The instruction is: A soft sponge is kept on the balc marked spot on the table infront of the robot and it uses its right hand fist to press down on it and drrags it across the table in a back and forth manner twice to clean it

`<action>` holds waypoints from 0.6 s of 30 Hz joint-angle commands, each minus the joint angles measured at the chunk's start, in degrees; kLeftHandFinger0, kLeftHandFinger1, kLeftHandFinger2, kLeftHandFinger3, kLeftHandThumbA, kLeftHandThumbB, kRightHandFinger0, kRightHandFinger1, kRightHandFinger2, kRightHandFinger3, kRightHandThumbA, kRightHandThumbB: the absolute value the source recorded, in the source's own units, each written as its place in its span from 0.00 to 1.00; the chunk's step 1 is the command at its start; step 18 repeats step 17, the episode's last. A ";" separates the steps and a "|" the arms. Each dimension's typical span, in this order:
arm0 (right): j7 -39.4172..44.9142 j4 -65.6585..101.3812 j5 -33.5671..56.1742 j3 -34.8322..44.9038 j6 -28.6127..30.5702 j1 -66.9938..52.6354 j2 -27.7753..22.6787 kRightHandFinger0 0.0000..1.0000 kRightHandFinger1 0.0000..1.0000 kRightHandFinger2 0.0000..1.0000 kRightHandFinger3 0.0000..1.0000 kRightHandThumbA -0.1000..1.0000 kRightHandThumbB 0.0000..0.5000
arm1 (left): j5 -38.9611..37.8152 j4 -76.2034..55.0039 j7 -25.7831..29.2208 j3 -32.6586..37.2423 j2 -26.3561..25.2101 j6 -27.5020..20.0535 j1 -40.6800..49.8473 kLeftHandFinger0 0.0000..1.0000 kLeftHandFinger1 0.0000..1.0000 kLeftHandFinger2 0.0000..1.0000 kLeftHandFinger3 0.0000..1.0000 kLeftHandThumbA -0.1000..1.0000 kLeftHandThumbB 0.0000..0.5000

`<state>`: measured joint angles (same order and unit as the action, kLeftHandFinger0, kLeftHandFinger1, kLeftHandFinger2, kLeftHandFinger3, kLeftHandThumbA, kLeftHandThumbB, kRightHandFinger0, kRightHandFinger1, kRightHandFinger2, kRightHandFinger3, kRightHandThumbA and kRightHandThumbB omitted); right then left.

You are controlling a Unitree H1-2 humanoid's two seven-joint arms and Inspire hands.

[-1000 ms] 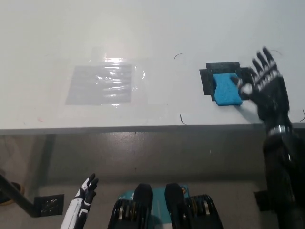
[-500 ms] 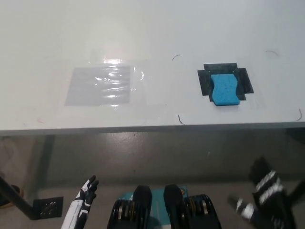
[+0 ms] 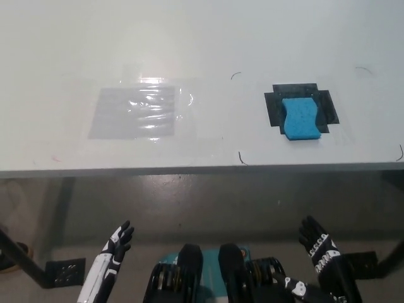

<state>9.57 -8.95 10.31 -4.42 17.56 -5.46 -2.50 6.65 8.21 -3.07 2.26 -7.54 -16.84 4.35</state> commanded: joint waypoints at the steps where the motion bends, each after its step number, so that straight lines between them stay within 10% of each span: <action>1: 2.32 -0.06 0.99 0.04 2.59 0.37 -0.74 1.00 1.00 1.00 1.00 1.00 0.60 | 0.10 -0.33 0.23 -0.03 -0.57 -2.86 -0.24 1.00 1.00 1.00 1.00 1.00 0.00; 18: 3.01 -0.66 1.31 0.41 1.74 1.06 -1.25 1.00 1.00 1.00 1.00 1.00 0.60 | -0.40 -0.67 0.45 -0.50 -0.33 -2.18 0.72 1.00 1.00 1.00 1.00 1.00 0.00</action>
